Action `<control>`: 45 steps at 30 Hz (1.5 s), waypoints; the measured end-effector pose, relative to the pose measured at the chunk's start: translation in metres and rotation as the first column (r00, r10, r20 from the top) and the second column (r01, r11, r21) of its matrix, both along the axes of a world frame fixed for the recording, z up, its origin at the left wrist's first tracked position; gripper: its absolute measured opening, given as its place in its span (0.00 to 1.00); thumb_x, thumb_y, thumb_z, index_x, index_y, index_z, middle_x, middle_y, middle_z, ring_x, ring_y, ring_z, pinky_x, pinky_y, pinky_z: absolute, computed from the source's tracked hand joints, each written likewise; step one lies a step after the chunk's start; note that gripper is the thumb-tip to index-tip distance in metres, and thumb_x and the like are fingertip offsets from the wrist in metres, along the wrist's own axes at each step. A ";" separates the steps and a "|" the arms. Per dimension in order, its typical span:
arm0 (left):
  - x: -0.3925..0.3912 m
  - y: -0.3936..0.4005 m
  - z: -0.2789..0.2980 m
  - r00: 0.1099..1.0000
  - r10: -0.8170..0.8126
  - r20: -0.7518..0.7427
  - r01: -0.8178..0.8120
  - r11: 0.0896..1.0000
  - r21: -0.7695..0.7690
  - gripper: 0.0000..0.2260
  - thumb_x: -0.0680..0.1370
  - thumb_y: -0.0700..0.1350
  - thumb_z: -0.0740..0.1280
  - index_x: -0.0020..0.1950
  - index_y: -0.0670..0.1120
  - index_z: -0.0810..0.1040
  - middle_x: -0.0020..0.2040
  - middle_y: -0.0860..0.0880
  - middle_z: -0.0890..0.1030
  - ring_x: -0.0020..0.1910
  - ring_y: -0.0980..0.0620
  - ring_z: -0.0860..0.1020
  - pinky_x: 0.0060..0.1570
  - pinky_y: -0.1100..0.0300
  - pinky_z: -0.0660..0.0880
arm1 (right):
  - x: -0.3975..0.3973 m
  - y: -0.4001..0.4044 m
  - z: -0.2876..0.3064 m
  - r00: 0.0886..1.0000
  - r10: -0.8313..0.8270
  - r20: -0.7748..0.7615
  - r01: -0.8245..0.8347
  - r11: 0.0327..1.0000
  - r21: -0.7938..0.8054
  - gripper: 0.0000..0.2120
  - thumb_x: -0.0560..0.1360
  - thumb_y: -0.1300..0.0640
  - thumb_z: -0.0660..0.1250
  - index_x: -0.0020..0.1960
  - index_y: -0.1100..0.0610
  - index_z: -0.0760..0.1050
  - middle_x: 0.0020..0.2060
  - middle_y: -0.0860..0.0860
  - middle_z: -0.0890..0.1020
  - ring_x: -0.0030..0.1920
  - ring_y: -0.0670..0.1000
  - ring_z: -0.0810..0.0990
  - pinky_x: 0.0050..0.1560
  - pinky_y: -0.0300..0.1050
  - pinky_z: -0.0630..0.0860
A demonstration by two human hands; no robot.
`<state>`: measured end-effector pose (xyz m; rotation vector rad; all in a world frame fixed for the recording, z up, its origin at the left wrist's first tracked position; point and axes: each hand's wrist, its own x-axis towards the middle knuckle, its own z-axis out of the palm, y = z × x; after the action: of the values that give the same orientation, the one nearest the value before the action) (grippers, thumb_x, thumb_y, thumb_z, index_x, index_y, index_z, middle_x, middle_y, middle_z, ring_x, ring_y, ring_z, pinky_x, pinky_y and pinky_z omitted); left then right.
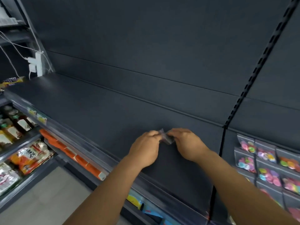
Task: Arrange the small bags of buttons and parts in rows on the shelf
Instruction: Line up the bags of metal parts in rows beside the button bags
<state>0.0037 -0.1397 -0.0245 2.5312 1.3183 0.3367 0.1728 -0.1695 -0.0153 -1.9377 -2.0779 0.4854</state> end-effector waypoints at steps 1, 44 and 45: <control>-0.002 0.004 0.001 1.000 -0.007 0.007 0.007 1.000 0.010 0.17 0.80 0.41 0.57 0.68 0.50 0.72 0.64 0.52 0.73 0.62 0.50 0.70 0.58 0.55 0.71 | 0.000 0.000 0.002 1.000 -0.025 0.015 0.025 1.000 0.016 0.17 0.76 0.64 0.56 0.58 0.50 0.77 0.52 0.49 0.77 0.54 0.53 0.77 0.53 0.49 0.75; 0.153 -0.113 0.052 0.702 -0.089 0.707 0.617 0.572 -0.540 0.05 0.75 0.43 0.70 0.49 0.50 0.80 0.46 0.52 0.83 0.46 0.55 0.81 0.47 0.62 0.77 | 0.047 -0.210 0.045 -0.022 -0.422 -0.906 0.926 0.333 -0.178 0.08 0.73 0.64 0.69 0.38 0.57 0.82 0.34 0.52 0.85 0.37 0.50 0.81 0.40 0.42 0.78; 0.162 -0.126 0.054 0.699 -0.111 0.706 0.628 0.567 -0.533 0.03 0.75 0.43 0.70 0.47 0.50 0.81 0.45 0.52 0.84 0.45 0.56 0.81 0.46 0.63 0.77 | 0.053 -0.224 0.045 -0.031 -0.421 -0.907 0.930 0.319 -0.180 0.06 0.73 0.64 0.69 0.39 0.57 0.83 0.36 0.54 0.85 0.38 0.51 0.82 0.42 0.44 0.78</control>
<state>0.1652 -0.2660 0.0292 1.6715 0.4240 0.3591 0.2262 -0.3932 0.0301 -1.5373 -0.2070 0.4091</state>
